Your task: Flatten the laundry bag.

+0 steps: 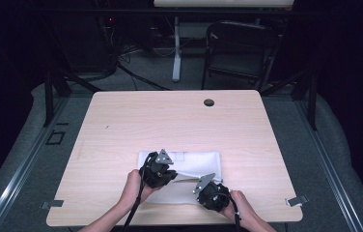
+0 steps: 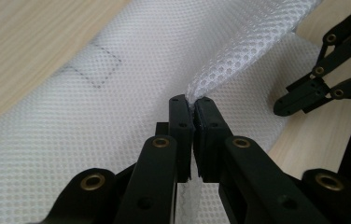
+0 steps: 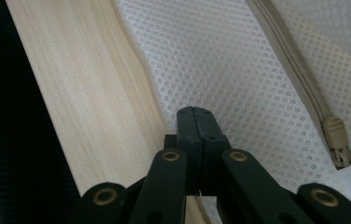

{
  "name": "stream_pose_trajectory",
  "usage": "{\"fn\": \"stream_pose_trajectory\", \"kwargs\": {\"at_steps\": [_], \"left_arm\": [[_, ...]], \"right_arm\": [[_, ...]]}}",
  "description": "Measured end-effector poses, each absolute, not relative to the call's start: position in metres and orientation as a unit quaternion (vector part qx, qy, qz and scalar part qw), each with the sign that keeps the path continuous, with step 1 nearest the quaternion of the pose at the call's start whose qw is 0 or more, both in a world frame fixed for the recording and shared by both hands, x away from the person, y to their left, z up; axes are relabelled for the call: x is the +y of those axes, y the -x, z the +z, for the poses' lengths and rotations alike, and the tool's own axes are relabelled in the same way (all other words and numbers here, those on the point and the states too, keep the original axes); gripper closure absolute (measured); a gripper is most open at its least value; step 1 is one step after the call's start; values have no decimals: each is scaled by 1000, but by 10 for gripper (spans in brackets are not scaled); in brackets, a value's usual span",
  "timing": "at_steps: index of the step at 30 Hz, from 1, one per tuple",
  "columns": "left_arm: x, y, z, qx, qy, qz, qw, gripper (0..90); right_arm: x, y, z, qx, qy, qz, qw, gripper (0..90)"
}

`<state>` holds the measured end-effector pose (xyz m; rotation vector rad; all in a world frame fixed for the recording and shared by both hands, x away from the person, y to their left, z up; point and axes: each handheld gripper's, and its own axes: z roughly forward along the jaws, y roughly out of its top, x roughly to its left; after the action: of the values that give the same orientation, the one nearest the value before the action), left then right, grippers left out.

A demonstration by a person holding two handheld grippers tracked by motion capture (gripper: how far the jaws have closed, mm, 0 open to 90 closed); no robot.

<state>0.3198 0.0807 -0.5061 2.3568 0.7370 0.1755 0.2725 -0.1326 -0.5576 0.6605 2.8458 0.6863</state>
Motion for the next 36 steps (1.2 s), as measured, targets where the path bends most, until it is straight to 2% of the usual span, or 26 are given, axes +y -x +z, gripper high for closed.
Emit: {"fn": "stream_pose_trajectory", "kwargs": {"at_steps": [36], "left_arm": [[81,-358,-466,304,-879,120,348,868]], "right_arm": [[-141,-273,-555,954,-210,214,21,900]]}}
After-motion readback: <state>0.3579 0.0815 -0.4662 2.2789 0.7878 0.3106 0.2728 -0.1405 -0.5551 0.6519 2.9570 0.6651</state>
